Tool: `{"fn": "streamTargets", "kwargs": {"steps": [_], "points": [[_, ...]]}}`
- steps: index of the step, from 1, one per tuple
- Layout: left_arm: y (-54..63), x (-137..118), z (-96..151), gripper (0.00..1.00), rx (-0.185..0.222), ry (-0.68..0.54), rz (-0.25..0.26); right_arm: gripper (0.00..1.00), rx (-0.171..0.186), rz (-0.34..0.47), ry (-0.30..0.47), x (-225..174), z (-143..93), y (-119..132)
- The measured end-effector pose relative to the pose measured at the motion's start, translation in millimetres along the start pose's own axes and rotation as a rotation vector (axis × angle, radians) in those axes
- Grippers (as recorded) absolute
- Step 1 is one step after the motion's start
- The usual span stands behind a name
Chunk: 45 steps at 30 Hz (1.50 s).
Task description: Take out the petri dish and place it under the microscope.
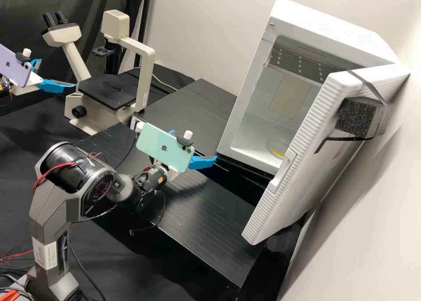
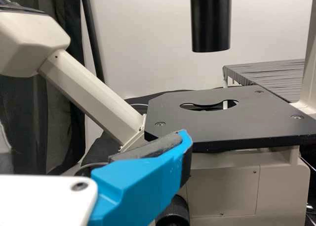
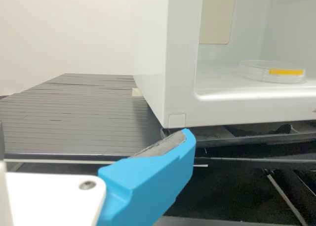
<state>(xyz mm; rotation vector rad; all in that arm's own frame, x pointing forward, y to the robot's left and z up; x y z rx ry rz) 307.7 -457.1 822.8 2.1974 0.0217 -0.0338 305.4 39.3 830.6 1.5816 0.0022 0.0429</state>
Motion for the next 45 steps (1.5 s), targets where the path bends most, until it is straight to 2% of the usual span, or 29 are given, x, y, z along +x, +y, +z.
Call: {"fn": "streamTargets", "kwargs": {"steps": [10, 15, 18, 25, 27, 33, 38, 43, 45], "points": [[0.0, 0.0, 0.0, 1.00, 0.000, 0.000, 0.000, 1.00, 0.000, 0.003, 0.003, -0.7, 0.2, -0.2], [0.0, 0.0, 0.0, 1.00, 0.000, 0.000, 0.000, 1.00, -0.008, 0.029, -0.021, -12.3, 14.8, 3.7], [0.0, 0.0, 0.0, 1.00, 0.000, 0.000, 0.000, 1.00, -0.014, 0.051, -0.041, -23.7, 31.3, 11.7], [0.0, 0.0, 0.0, 1.00, 0.000, 0.000, 0.000, 1.00, 0.046, 0.170, -0.064, -36.1, 65.6, 49.2], [0.0, 0.0, 0.0, 1.00, 0.000, 0.000, 0.000, 1.00, 0.049, 0.203, -0.075, -33.9, 72.2, 59.5], [0.0, 0.0, 0.0, 1.00, 0.000, 0.000, 0.000, 1.00, 0.047, 0.257, -0.060, -9.9, 85.0, 87.0], [0.0, 0.0, 0.0, 1.00, 0.000, 0.000, 0.000, 1.00, 0.013, 0.261, -0.034, 18.2, 89.5, 107.0], [0.0, 0.0, 0.0, 1.00, 0.000, 0.000, 0.000, 1.00, 0.012, 0.248, -0.022, 51.7, 95.4, 128.5], [0.0, 0.0, 0.0, 1.00, 0.000, 0.000, 0.000, 1.00, 0.025, 0.241, -0.031, 64.0, 99.5, 134.0]]}}
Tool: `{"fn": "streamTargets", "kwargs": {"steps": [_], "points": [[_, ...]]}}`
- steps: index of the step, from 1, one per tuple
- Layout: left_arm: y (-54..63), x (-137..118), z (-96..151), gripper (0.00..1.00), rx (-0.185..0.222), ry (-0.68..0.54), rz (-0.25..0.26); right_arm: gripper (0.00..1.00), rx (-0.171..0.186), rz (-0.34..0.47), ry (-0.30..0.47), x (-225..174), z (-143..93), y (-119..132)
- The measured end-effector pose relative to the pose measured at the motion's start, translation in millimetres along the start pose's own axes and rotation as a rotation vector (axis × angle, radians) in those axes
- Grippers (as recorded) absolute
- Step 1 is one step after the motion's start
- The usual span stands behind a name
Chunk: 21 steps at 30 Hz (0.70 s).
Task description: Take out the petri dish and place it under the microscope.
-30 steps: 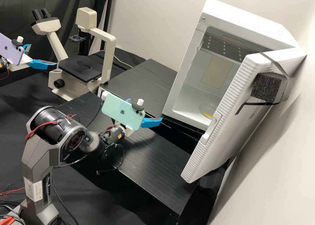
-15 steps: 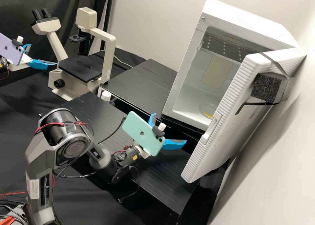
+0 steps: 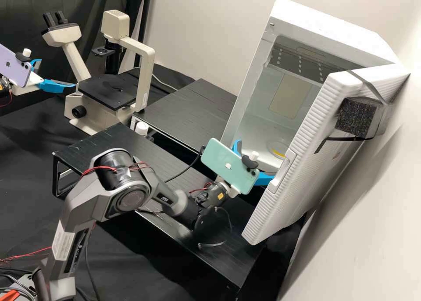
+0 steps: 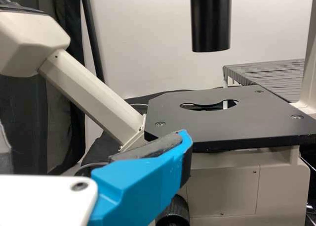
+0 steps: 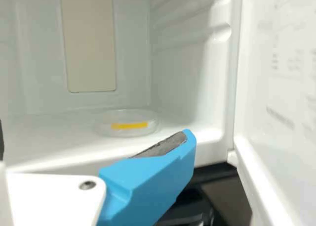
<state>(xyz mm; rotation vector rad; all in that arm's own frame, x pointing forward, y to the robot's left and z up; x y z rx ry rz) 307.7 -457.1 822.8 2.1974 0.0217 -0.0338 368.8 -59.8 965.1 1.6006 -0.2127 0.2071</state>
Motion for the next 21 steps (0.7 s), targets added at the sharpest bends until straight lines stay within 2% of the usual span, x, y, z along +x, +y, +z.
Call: {"fn": "streamTargets", "kwargs": {"steps": [7, 15, 19, 21], "points": [[0.0, 0.0, 0.0, 1.00, 0.000, 0.000, 0.000, 1.00, 0.001, -0.051, -0.034, 44.1, 8.5, 8.2], [0.0, 0.0, 0.0, 1.00, 0.000, 0.000, 0.000, 1.00, -0.046, -0.065, -0.047, 81.3, 9.4, 21.9], [0.0, 0.0, 0.0, 1.00, 0.000, 0.000, 0.000, 1.00, -0.050, -0.093, -0.036, 92.3, 9.4, 21.9], [0.0, 0.0, 0.0, 1.00, 0.000, 0.000, 0.000, 1.00, -0.070, -0.111, -0.029, 96.2, 9.0, 19.5]]}}
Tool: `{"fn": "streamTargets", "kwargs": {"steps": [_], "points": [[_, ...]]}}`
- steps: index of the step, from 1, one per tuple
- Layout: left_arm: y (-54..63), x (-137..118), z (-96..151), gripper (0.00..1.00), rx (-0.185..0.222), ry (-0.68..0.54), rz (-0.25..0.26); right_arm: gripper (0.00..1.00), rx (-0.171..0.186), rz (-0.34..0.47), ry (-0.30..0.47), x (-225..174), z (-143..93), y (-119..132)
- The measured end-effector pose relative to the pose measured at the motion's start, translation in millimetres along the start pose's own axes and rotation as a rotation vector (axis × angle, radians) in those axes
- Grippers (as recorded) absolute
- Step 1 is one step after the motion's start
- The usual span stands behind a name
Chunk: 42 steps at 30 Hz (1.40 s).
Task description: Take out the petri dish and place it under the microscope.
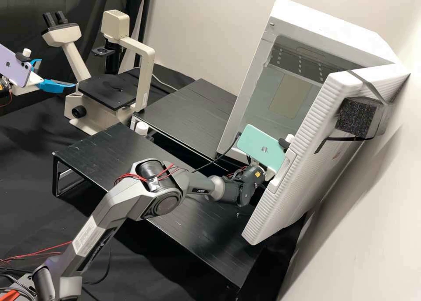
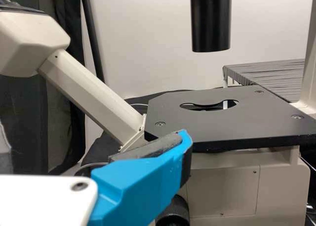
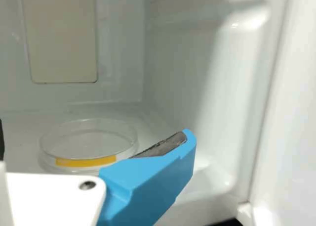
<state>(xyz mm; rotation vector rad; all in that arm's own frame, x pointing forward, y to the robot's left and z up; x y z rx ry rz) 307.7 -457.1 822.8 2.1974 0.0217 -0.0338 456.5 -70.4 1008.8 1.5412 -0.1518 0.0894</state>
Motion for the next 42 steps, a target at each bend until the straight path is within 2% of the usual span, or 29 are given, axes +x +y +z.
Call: {"fn": "streamTargets", "kwargs": {"steps": [9, 16, 20, 32, 33, 42], "points": [[0.0, 0.0, 0.0, 1.00, 0.000, 0.000, 0.000, 1.00, -0.016, -0.026, 0.003, 13.6, -8.0, -11.1], [0.0, 0.0, 0.0, 1.00, 0.000, 0.000, 0.000, 1.00, -0.019, -0.043, -0.038, 25.7, -0.4, -19.8], [0.0, 0.0, 0.0, 1.00, 0.000, 0.000, 0.000, 1.00, -0.004, -0.038, -0.038, 30.1, 1.8, -20.5], [0.0, 0.0, 0.0, 1.00, 0.000, 0.000, 0.000, 1.00, -0.005, -0.035, -0.044, 33.6, 3.1, -20.1], [0.0, 0.0, 0.0, 1.00, 0.000, 0.000, 0.000, 0.00, -0.005, -0.035, -0.044, 33.6, 3.1, -20.1], [0.0, 0.0, 0.0, 1.00, 0.000, 0.000, 0.000, 0.00, -0.005, -0.035, -0.043, 33.6, 2.9, -20.0]]}}
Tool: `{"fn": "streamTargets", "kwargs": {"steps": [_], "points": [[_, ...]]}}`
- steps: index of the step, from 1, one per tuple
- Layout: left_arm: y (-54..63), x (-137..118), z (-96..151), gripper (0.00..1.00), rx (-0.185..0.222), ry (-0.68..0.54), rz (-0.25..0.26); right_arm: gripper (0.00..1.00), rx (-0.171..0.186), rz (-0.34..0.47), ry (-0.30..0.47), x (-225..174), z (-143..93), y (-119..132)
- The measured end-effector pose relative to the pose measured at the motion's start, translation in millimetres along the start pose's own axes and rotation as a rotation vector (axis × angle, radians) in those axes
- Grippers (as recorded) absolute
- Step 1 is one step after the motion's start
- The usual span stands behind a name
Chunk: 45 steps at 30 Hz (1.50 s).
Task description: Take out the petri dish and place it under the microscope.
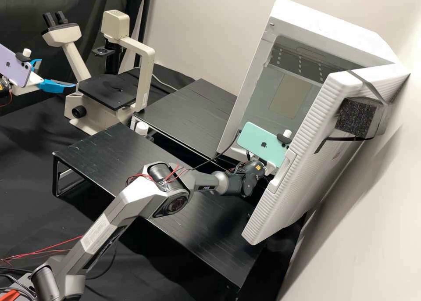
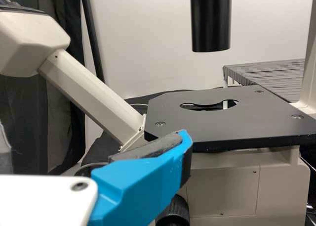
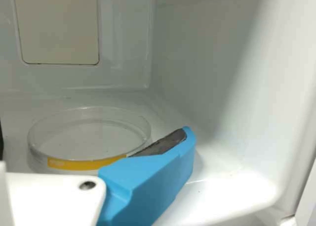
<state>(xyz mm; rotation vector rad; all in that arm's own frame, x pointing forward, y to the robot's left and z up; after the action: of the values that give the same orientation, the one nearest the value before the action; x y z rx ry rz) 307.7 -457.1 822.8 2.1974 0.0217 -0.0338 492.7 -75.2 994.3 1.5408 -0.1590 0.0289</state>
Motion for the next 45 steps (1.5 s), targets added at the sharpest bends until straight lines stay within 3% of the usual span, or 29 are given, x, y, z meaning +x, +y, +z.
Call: {"fn": "streamTargets", "kwargs": {"steps": [32, 45], "points": [[0.0, 0.0, 0.0, 1.00, 0.000, 0.000, 0.000, 0.00, 0.009, 0.003, -0.001, 0.0, 0.1, 0.3], [0.0, 0.0, 0.0, 1.00, 0.000, 0.000, 0.000, 0.00, 0.035, -0.005, -0.015, -5.2, 2.8, -4.2]]}}
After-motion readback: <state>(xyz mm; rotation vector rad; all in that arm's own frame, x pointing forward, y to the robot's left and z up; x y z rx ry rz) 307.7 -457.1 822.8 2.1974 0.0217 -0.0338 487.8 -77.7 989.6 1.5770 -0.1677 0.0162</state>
